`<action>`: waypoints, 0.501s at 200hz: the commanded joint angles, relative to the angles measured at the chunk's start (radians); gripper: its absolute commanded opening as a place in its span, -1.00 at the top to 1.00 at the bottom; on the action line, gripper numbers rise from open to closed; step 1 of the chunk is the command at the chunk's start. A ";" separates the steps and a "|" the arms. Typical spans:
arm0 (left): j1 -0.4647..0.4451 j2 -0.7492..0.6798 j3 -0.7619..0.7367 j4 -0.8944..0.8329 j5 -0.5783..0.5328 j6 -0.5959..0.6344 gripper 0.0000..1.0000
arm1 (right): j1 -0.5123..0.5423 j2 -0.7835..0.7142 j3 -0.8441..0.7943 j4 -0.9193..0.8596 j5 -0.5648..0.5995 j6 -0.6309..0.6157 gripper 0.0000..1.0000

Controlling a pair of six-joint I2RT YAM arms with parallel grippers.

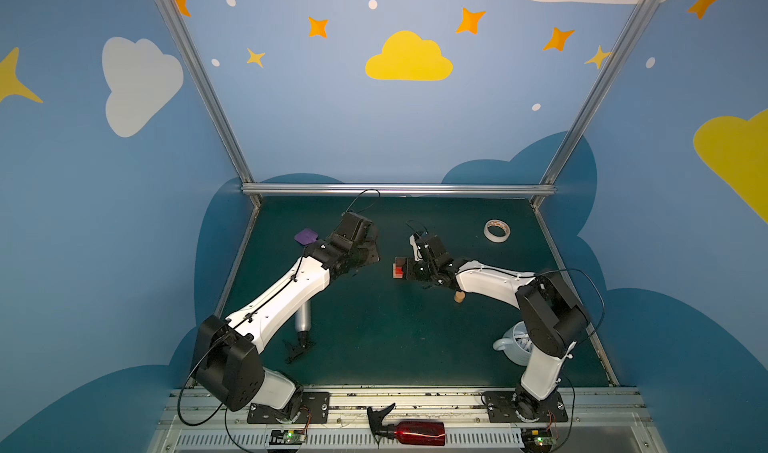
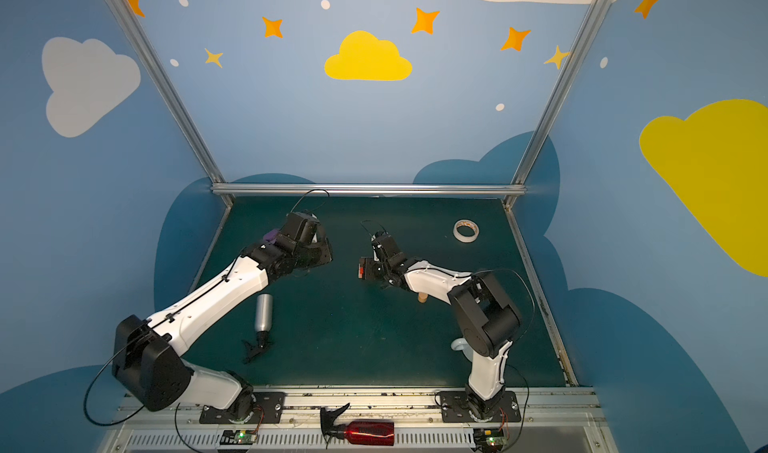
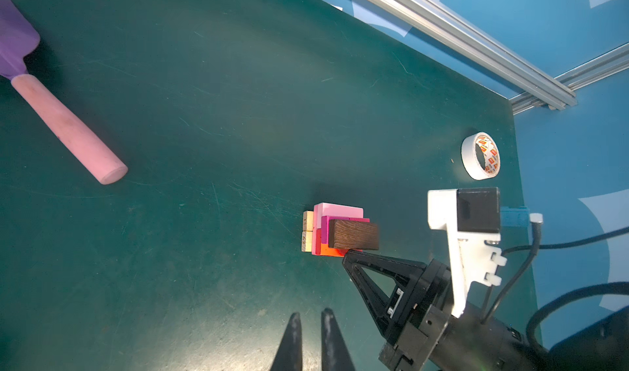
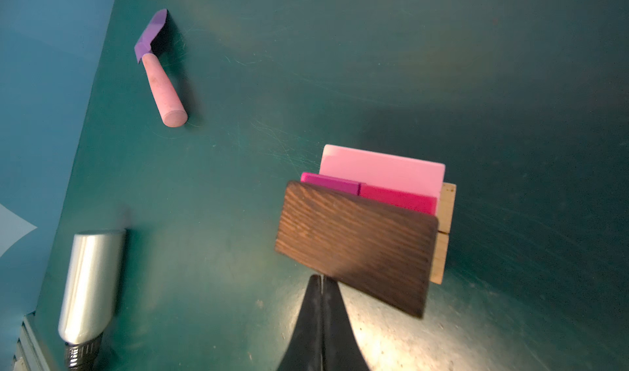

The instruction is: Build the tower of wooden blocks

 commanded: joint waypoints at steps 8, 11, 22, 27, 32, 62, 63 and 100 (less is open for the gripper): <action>0.004 -0.028 -0.011 0.004 -0.001 -0.002 0.72 | 0.008 0.020 0.028 0.001 0.012 0.002 1.00; 0.004 -0.029 -0.011 0.004 -0.001 -0.002 0.72 | 0.009 0.022 0.027 0.000 0.012 0.002 1.00; 0.004 -0.029 -0.011 0.004 -0.001 -0.002 0.72 | 0.009 0.022 0.028 0.001 0.012 0.002 1.00; 0.004 -0.029 -0.011 0.004 -0.001 -0.001 0.72 | 0.009 0.023 0.028 0.003 0.012 0.002 1.00; 0.004 -0.030 -0.011 0.004 -0.002 -0.003 0.72 | 0.010 0.023 0.030 0.002 0.012 0.001 1.00; 0.004 -0.034 -0.012 0.004 -0.001 -0.002 0.72 | 0.010 0.022 0.030 -0.001 0.014 0.002 1.00; 0.004 -0.033 -0.012 0.004 -0.001 -0.002 0.72 | 0.010 0.022 0.029 -0.001 0.014 0.001 1.00; 0.004 -0.033 -0.014 0.005 0.001 -0.004 0.72 | 0.009 0.010 0.021 -0.007 0.022 -0.001 1.00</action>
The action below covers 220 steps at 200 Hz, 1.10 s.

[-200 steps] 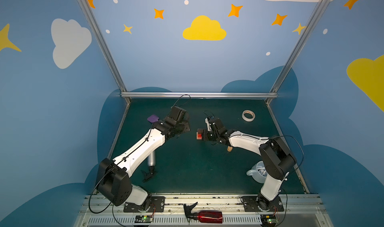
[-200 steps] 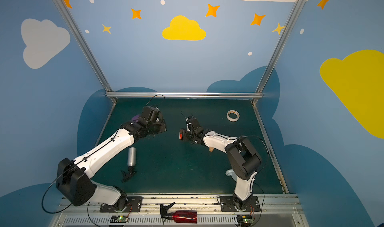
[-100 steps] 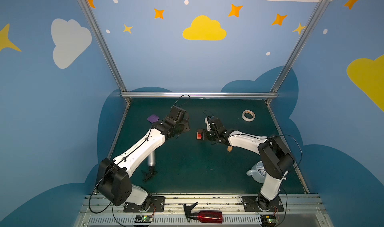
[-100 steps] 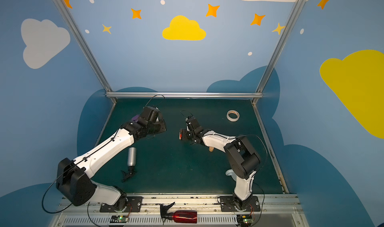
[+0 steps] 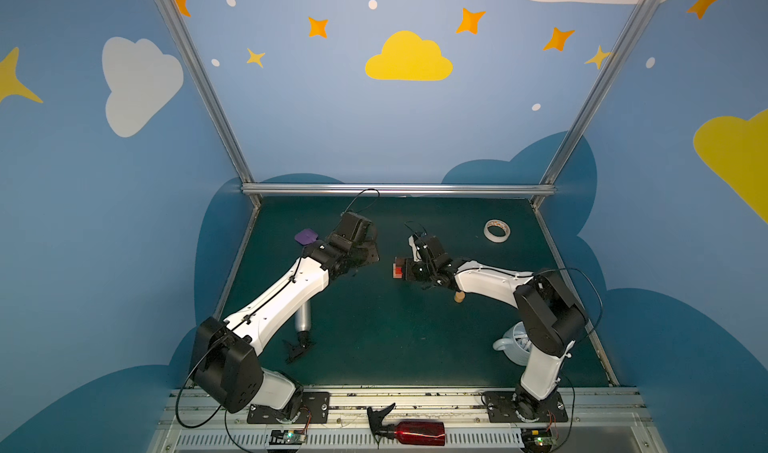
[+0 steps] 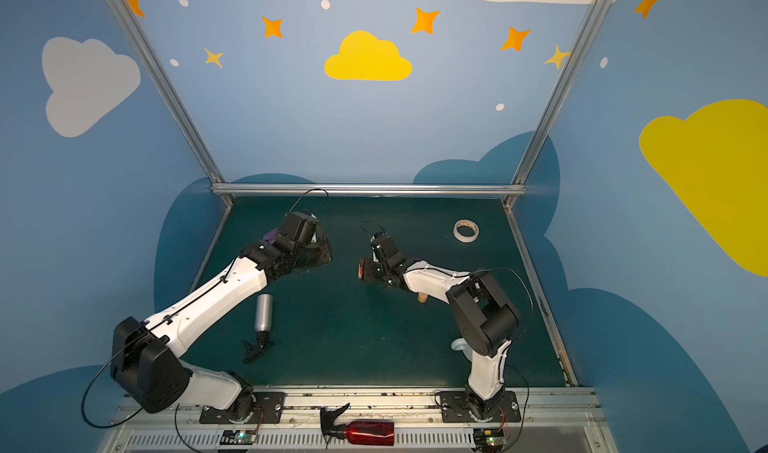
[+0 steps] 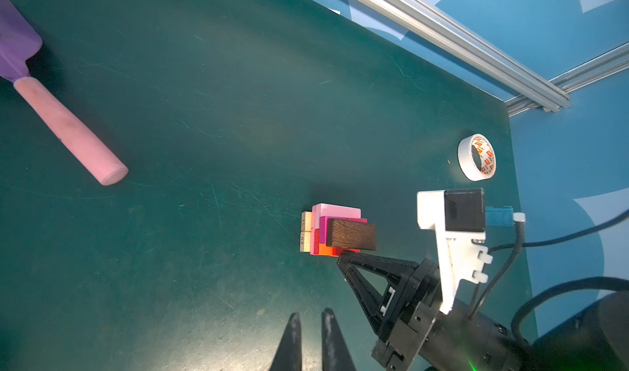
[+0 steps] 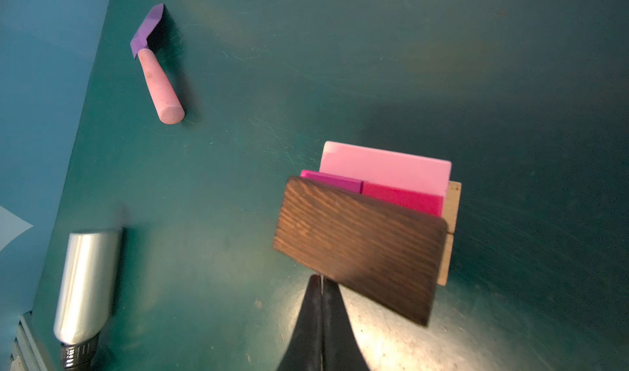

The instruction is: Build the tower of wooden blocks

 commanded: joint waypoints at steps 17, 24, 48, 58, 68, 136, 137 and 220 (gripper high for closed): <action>0.004 -0.022 -0.014 0.007 0.003 -0.001 0.72 | 0.005 -0.009 0.012 -0.007 0.030 -0.001 1.00; 0.004 -0.022 -0.013 0.007 0.004 -0.002 0.72 | 0.005 -0.013 0.010 -0.007 0.033 -0.001 1.00; 0.004 -0.021 -0.013 0.008 0.006 -0.003 0.72 | 0.005 -0.016 0.009 -0.008 0.037 -0.002 1.00; 0.004 -0.021 -0.012 0.007 0.006 -0.003 0.72 | 0.005 -0.015 0.009 -0.008 0.040 -0.003 1.00; 0.004 -0.022 -0.012 0.006 0.005 -0.003 0.72 | 0.003 -0.014 0.009 -0.008 0.042 -0.003 1.00; 0.004 -0.022 -0.010 0.008 0.008 -0.001 0.72 | 0.005 -0.033 -0.003 -0.008 0.030 -0.003 1.00; 0.004 -0.022 -0.010 0.009 0.008 -0.002 0.72 | 0.005 -0.034 -0.003 -0.007 0.030 -0.004 1.00; 0.005 -0.017 -0.010 0.018 0.024 -0.001 0.72 | 0.008 -0.129 -0.065 -0.014 0.039 -0.011 1.00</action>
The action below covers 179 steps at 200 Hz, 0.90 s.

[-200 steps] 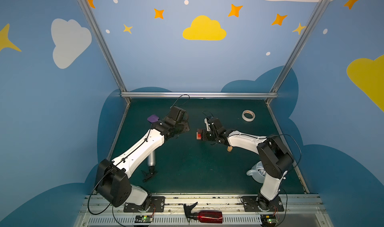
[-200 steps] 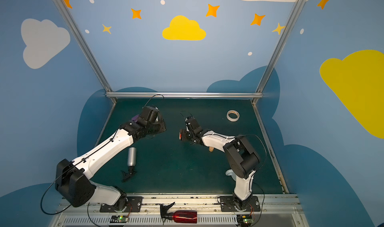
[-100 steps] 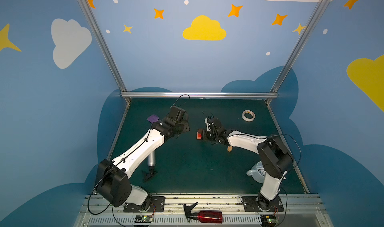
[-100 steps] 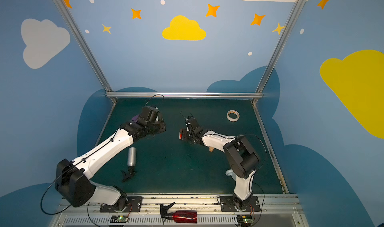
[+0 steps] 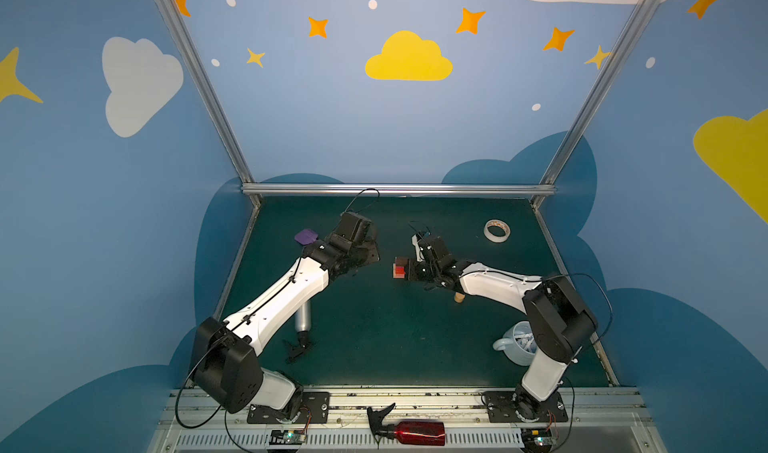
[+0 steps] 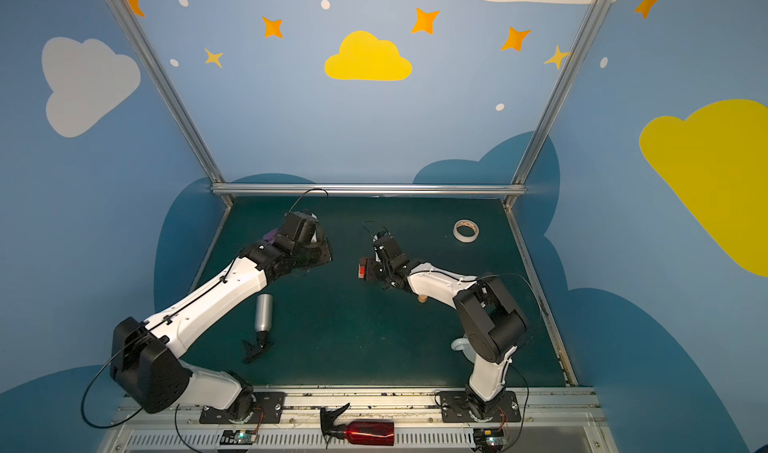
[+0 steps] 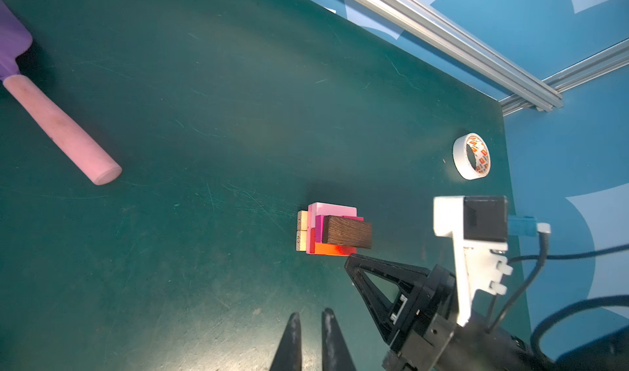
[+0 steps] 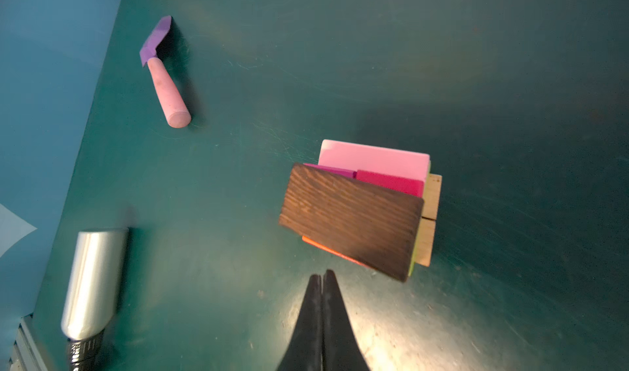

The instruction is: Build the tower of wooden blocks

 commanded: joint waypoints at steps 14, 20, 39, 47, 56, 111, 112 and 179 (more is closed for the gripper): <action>0.004 -0.016 -0.010 0.010 0.008 0.000 0.72 | 0.006 -0.064 -0.026 -0.018 0.021 -0.013 1.00; 0.004 -0.017 -0.011 0.010 0.008 -0.001 0.72 | 0.006 -0.068 -0.029 -0.020 0.024 -0.013 1.00; 0.004 -0.016 -0.012 0.012 0.011 -0.001 0.72 | 0.006 -0.073 -0.034 -0.028 0.027 -0.016 1.00; 0.004 -0.017 -0.012 0.012 0.011 0.000 0.72 | 0.004 -0.071 -0.032 -0.033 0.026 -0.017 1.00; 0.004 -0.016 -0.013 0.012 0.011 0.000 0.72 | 0.004 -0.067 -0.031 -0.040 0.026 -0.018 1.00; 0.004 -0.012 -0.016 0.012 0.010 -0.001 0.72 | -0.010 -0.041 -0.036 -0.032 0.020 -0.003 1.00; 0.003 -0.013 -0.016 0.013 0.010 -0.001 0.72 | -0.010 -0.041 -0.036 -0.033 0.019 -0.003 1.00; 0.004 -0.009 -0.014 0.010 0.005 0.000 0.72 | -0.020 -0.008 -0.019 -0.041 0.003 -0.002 1.00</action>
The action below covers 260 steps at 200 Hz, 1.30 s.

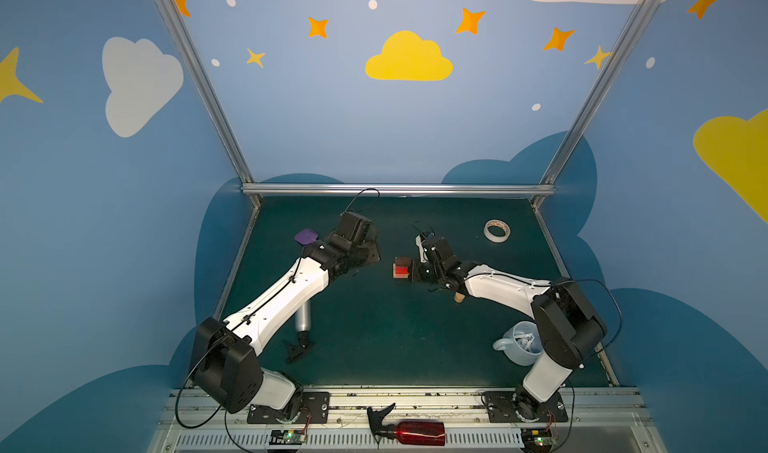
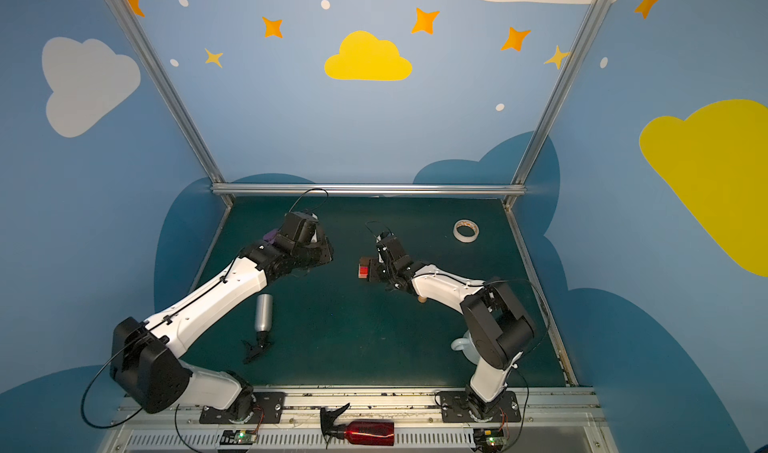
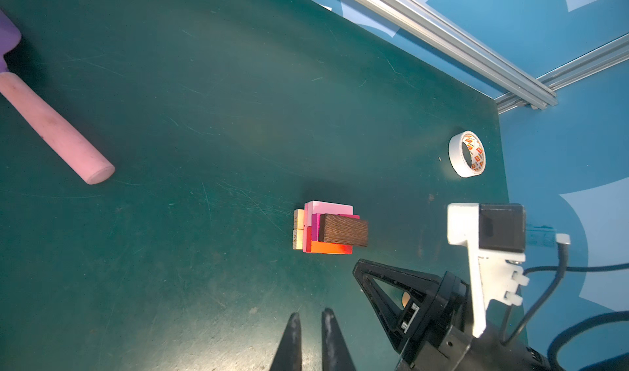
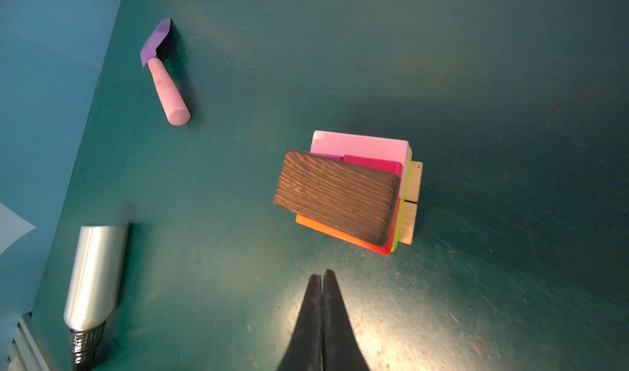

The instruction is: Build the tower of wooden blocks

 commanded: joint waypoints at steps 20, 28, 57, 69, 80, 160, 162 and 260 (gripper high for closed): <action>0.005 -0.006 -0.012 0.008 -0.005 0.000 0.72 | -0.010 0.032 0.008 -0.016 -0.012 0.002 1.00; 0.005 -0.005 -0.012 0.008 -0.005 0.001 0.72 | -0.010 0.033 0.010 -0.017 -0.012 0.001 1.00; 0.005 -0.003 -0.011 0.009 -0.007 0.000 0.72 | -0.015 0.040 0.014 -0.014 -0.013 0.001 1.00; 0.006 0.000 -0.010 0.008 -0.006 0.000 0.72 | -0.018 0.042 0.015 -0.014 -0.014 0.001 1.00; 0.005 0.000 -0.010 0.007 -0.005 -0.001 0.72 | -0.018 0.044 0.018 -0.012 -0.015 0.000 1.00; 0.006 0.002 -0.009 0.007 -0.005 0.001 0.72 | -0.023 0.060 0.025 0.000 -0.023 0.005 1.00; 0.007 0.002 -0.009 0.008 -0.005 0.002 0.72 | -0.023 0.060 0.025 0.000 -0.023 0.005 1.00; 0.006 0.002 -0.007 0.007 -0.004 0.003 0.72 | -0.026 0.067 0.036 0.009 -0.024 0.007 1.00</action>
